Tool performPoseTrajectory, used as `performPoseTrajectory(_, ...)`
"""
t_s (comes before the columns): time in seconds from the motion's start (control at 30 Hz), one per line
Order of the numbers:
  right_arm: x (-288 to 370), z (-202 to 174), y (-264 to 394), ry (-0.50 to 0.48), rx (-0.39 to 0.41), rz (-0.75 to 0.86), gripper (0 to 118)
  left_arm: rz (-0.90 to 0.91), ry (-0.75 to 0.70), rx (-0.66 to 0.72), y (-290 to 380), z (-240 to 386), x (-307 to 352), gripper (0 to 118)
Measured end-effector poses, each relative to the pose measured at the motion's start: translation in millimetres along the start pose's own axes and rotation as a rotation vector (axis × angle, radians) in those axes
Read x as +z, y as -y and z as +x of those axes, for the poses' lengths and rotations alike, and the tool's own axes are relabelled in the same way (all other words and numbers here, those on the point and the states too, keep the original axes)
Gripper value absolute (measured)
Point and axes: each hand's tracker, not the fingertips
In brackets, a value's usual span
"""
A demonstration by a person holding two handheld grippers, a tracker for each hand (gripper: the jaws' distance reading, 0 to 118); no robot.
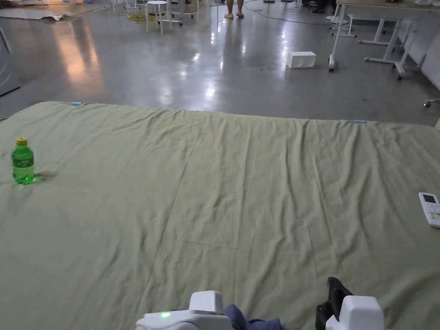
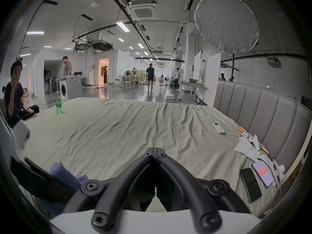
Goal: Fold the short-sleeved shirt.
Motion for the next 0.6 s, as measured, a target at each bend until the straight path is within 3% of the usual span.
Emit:
performPoseTrajectory(0.1, 1, 5, 1, 0.011, -0.004, -0.005, 0, 0.011, -0.040, -0.027, 2, 8, -23, 18)
performPoseTrajectory(0.23, 1, 9, 2, 0.019, -0.005, -0.011, 0, 0.005, -0.016, 0.005, 2, 7, -29, 37)
performPoseTrajectory(0.3, 2, 12, 2, 0.022, -0.003, -0.013, 0, 0.007, 0.053, 0.023, 1, 5, -24, 41)
performPoseTrajectory(0.37, 2, 14, 1, 0.025, 0.003, -0.013, 0, 0.007, 0.139, 0.022, -2, 3, -12, 64)
performPoseTrajectory(0.4, 2, 15, 1, 0.026, 0.004, -0.015, 0, 0.013, 0.162, 0.024, -4, 3, -4, 68)
performPoseTrajectory(0.53, 2, 18, 0, 0.034, 0.007, -0.015, 0, 0.031, 0.218, -0.014, -7, -4, 12, 61)
performPoseTrajectory(0.6, 1, 19, 0, 0.036, 0.005, -0.015, 0, 0.038, 0.208, -0.047, -4, -2, 6, 29)
